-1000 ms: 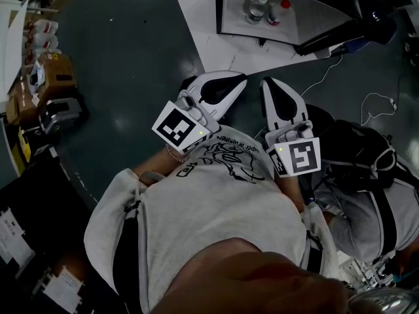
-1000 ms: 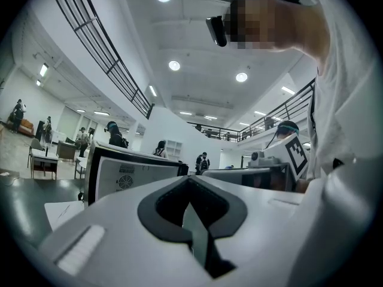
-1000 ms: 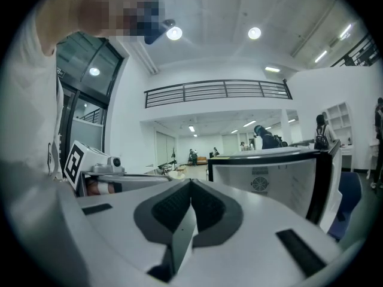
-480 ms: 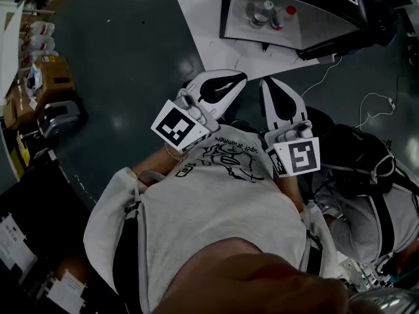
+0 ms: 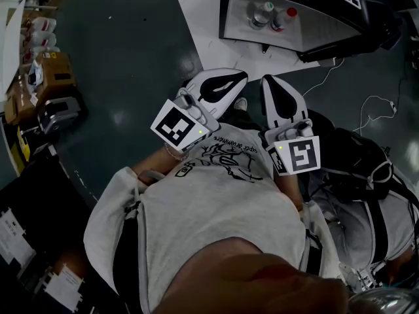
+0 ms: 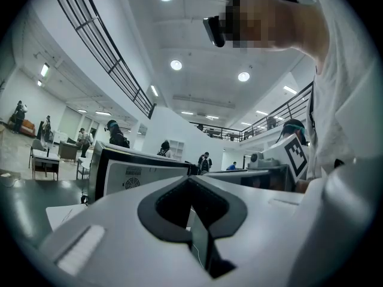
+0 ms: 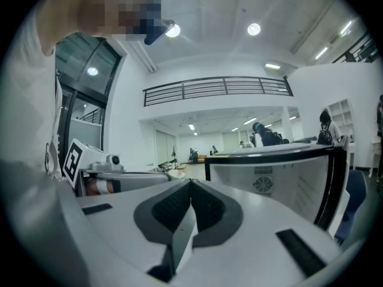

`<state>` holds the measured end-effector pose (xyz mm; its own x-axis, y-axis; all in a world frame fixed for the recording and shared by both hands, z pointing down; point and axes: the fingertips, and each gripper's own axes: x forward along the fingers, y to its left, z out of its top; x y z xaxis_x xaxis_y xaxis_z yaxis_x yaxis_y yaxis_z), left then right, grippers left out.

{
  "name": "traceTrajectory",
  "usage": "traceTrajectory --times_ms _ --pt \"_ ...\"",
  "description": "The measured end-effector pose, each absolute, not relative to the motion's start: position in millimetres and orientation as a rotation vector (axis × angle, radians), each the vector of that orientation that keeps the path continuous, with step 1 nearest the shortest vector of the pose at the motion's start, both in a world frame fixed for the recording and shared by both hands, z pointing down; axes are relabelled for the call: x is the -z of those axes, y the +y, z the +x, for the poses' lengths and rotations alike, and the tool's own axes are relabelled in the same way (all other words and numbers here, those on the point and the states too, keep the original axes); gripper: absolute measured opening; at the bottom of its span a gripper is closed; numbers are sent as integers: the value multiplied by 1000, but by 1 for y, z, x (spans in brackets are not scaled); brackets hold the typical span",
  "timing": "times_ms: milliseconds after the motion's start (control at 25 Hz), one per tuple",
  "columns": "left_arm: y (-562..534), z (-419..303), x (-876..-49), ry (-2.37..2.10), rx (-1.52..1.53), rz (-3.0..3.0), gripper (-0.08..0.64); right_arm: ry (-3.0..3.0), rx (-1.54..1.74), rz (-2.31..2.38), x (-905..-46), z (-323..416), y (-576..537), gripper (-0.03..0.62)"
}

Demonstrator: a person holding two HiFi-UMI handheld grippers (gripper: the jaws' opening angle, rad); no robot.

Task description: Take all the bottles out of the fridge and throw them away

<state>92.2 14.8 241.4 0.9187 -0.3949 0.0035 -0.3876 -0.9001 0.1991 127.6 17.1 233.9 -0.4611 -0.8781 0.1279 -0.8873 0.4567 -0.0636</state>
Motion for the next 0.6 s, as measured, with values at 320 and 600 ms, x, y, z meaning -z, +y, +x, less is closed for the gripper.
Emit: traceTrajectory --times_ms 320,600 --pt "-2 118 -239 -649 88 2919 9 -2633 -184 1554 -233 155 3 8" --pt "-13 145 -244 -704 77 2907 9 -2652 -188 1518 -237 185 -8 8"
